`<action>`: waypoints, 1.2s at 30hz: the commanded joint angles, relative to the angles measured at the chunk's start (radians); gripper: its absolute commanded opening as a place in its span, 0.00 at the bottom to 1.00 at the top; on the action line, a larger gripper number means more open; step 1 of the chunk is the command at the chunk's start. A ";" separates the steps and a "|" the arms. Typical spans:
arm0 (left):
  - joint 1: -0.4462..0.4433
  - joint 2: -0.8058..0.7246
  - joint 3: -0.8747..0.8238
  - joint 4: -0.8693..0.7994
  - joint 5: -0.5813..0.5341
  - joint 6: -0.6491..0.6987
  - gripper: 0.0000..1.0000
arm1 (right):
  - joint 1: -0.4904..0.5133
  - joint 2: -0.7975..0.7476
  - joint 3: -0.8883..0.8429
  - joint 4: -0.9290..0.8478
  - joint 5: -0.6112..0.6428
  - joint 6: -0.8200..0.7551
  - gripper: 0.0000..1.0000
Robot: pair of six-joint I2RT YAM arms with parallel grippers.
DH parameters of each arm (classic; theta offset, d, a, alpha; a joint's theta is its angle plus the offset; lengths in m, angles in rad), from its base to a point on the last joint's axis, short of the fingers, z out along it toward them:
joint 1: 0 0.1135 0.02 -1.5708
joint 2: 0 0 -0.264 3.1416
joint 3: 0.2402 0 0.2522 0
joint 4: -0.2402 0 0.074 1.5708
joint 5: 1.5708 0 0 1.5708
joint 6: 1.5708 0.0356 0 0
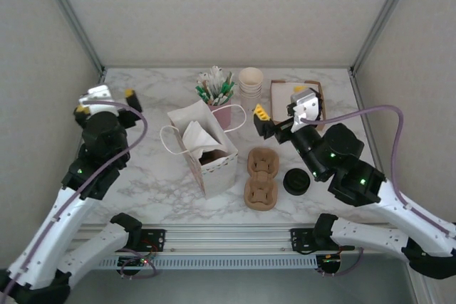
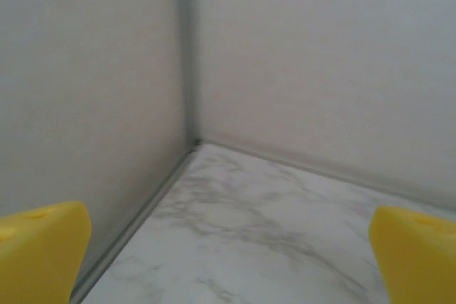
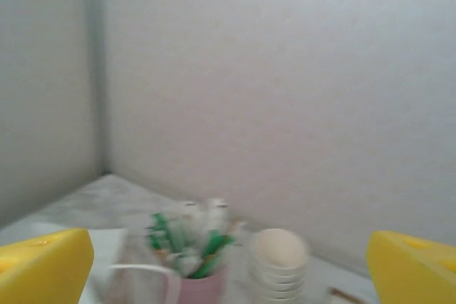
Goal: Pack the takeout coffee
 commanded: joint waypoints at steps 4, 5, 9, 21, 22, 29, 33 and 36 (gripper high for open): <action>0.162 0.038 -0.211 0.165 -0.001 -0.209 1.00 | -0.364 -0.052 -0.220 0.221 -0.029 -0.014 0.99; 0.166 0.061 -0.252 0.197 -0.018 -0.197 1.00 | -0.428 -0.061 -0.275 0.240 -0.064 -0.007 0.99; 0.189 0.128 -0.432 0.394 0.000 -0.163 1.00 | -0.637 -0.028 -0.445 0.272 -0.155 0.105 0.99; 0.219 0.418 -0.600 0.698 0.088 -0.080 1.00 | -0.919 0.233 -0.808 0.620 -0.288 0.327 0.99; 0.219 0.439 -0.596 0.715 0.101 -0.073 1.00 | -0.922 0.271 -0.814 0.643 -0.288 0.327 0.99; 0.221 0.572 -0.564 0.888 0.221 0.027 1.00 | -0.925 0.472 -0.794 0.838 -0.310 0.312 0.99; 0.222 0.636 -0.557 0.985 0.293 0.085 1.00 | -0.925 0.604 -0.764 0.926 -0.338 0.276 0.99; 0.228 0.730 -0.577 1.128 0.325 0.110 1.00 | -0.925 0.717 -0.748 1.019 -0.341 0.264 0.99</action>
